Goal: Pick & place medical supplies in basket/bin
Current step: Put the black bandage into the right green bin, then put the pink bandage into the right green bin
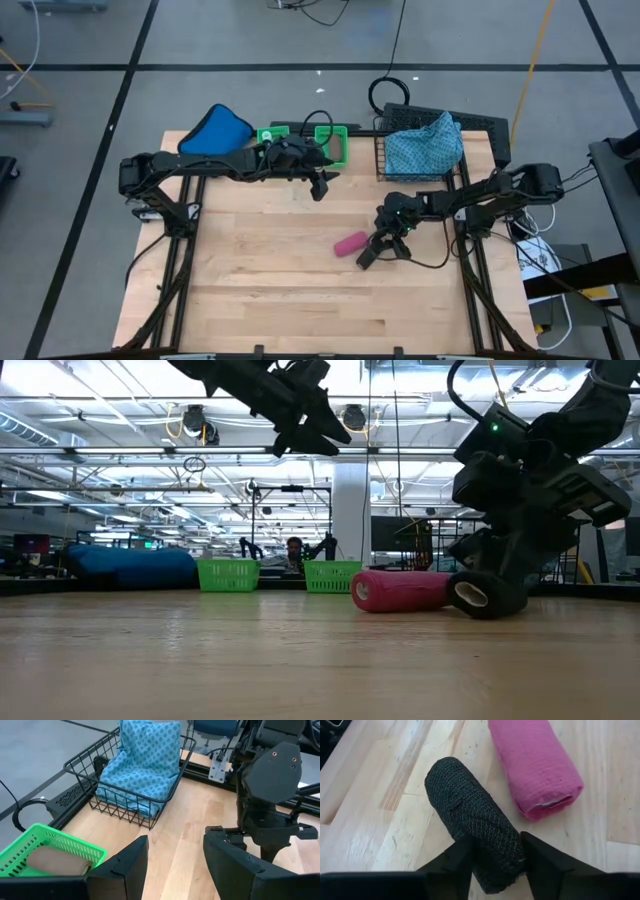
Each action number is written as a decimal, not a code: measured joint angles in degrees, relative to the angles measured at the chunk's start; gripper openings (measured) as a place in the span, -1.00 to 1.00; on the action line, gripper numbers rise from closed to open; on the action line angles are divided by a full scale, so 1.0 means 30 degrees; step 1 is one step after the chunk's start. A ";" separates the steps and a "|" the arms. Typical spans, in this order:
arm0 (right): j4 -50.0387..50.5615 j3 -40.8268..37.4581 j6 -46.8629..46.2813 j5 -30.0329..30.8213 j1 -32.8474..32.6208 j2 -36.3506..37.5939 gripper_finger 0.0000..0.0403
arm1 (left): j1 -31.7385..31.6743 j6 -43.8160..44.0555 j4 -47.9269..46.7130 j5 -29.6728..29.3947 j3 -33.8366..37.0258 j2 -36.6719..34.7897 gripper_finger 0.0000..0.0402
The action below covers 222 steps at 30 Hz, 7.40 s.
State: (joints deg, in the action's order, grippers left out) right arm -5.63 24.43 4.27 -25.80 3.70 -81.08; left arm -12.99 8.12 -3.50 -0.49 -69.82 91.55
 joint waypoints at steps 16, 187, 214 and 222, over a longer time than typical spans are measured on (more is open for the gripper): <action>0.0458 -0.0144 0.0365 0.0371 -0.0048 0.3995 -0.82 | 0.0000 0.0000 0.0127 0.0007 0.0000 0.0000 0.00; -0.7671 -0.0567 -0.1801 1.0599 -0.0007 0.7847 -0.20 | -0.2300 0.2231 0.1306 -0.3720 0.1654 -0.4634 0.14; -0.7911 0.0809 0.0795 0.5957 -0.1821 -0.2526 0.21 | -0.1479 0.2936 0.0171 -0.5319 0.1661 -0.3956 0.14; -0.7519 0.0801 0.0981 0.5099 -0.1749 -0.3082 0.10 | -0.1479 0.3053 -0.0088 -0.5319 0.1661 -0.3956 0.14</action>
State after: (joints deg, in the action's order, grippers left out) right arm -28.18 26.83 7.21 -10.50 -1.54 -90.32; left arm -17.43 17.28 -3.77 -16.45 -64.84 79.68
